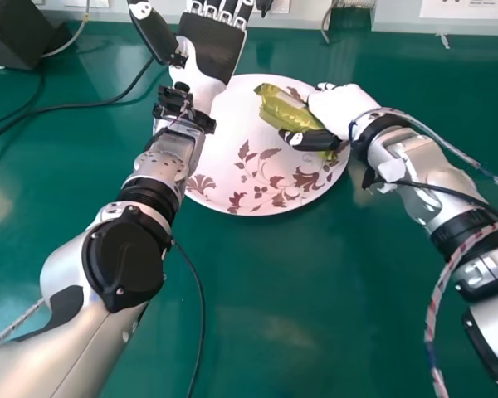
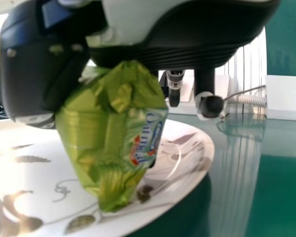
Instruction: Pick up biscuit and place it in the plate
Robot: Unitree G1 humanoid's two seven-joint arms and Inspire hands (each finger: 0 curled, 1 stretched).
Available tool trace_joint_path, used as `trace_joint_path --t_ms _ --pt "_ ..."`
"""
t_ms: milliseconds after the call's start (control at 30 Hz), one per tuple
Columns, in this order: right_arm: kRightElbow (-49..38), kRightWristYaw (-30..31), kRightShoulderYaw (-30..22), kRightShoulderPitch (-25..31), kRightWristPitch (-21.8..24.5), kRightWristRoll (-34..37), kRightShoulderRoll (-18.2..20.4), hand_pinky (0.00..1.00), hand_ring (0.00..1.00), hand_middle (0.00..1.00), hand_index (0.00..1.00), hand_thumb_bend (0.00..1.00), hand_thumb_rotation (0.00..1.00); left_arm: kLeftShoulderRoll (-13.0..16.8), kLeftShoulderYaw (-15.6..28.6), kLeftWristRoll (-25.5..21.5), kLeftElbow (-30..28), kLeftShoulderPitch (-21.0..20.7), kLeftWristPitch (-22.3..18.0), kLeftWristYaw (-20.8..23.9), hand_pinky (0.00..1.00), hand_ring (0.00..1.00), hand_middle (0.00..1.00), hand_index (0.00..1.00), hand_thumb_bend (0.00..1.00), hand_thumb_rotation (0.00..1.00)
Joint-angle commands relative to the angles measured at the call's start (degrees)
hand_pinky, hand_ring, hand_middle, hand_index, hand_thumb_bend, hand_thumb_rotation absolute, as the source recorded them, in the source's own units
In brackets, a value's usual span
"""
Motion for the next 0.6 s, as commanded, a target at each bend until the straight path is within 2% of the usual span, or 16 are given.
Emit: trace_joint_path --t_ms 0,233,467,567 --pt "2.99 -0.41 1.59 0.51 -0.74 -0.16 1.27 0.03 0.08 0.14 0.47 0.52 0.05 -0.36 -0.55 -0.16 -0.26 -0.68 0.22 -0.7 0.88 0.91 0.97 1.0 1.0 0.42" --pt "8.27 -4.37 2.83 -0.05 -2.48 0.57 2.58 0.04 0.08 0.14 0.47 0.52 0.05 -0.49 -0.56 -0.15 -0.26 -0.72 0.4 -0.17 0.88 0.89 0.95 0.98 1.0 0.38" --pt "10.04 -5.62 5.55 -0.39 -2.56 -0.75 2.9 0.06 0.1 0.15 0.47 0.52 0.05 -0.38 -0.02 -0.74 -0.15 -0.79 2.01 0.39 0.84 0.87 0.94 0.99 1.0 0.41" --pt "10.22 -5.61 5.81 -0.29 -2.48 -0.3 3.0 0.09 0.13 0.18 0.47 0.52 0.05 -0.38 0.32 -1.15 -0.12 -0.85 2.89 0.94 0.85 0.87 0.95 0.99 1.0 0.4"
